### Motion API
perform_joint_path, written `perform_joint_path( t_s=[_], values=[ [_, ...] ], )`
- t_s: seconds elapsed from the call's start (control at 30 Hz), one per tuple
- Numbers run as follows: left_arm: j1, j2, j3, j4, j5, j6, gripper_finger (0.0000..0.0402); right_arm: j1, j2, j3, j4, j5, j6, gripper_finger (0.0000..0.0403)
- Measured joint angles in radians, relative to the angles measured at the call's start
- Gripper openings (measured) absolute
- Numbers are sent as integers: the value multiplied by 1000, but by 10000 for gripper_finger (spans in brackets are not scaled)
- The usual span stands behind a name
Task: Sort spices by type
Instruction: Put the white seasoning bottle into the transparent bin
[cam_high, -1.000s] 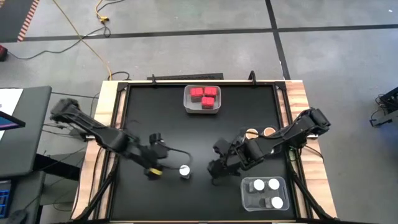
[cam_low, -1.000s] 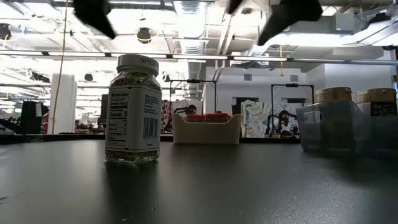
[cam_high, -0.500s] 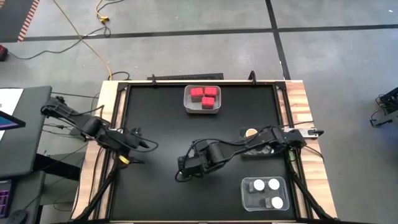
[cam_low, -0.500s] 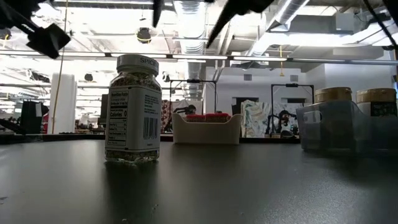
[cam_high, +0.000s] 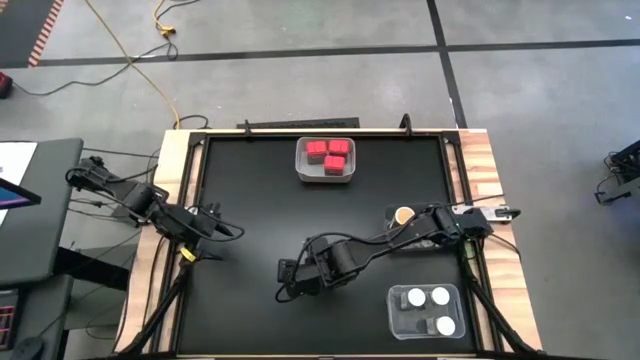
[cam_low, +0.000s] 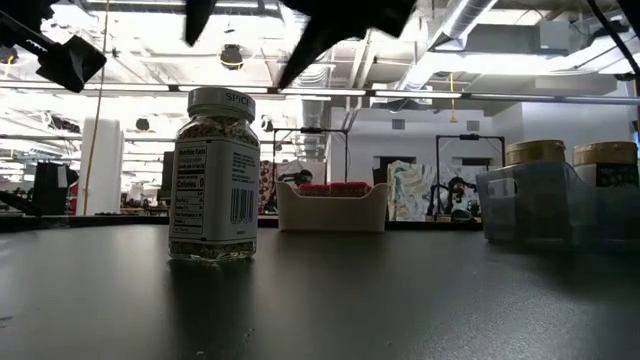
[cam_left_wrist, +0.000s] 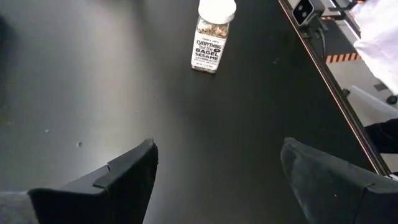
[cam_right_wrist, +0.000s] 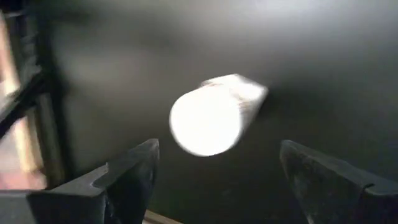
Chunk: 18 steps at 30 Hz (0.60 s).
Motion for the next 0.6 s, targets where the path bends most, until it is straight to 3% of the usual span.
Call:
perform_joint_path(
  t_s=[0.47,0.6],
  values=[
    [0,0,0,1,-2,1,327,-44,6,-24,33,-2,-16,360],
    [0,0,0,1,-2,1,327,-49,6,-24,21,-46,-16,360]
  ],
)
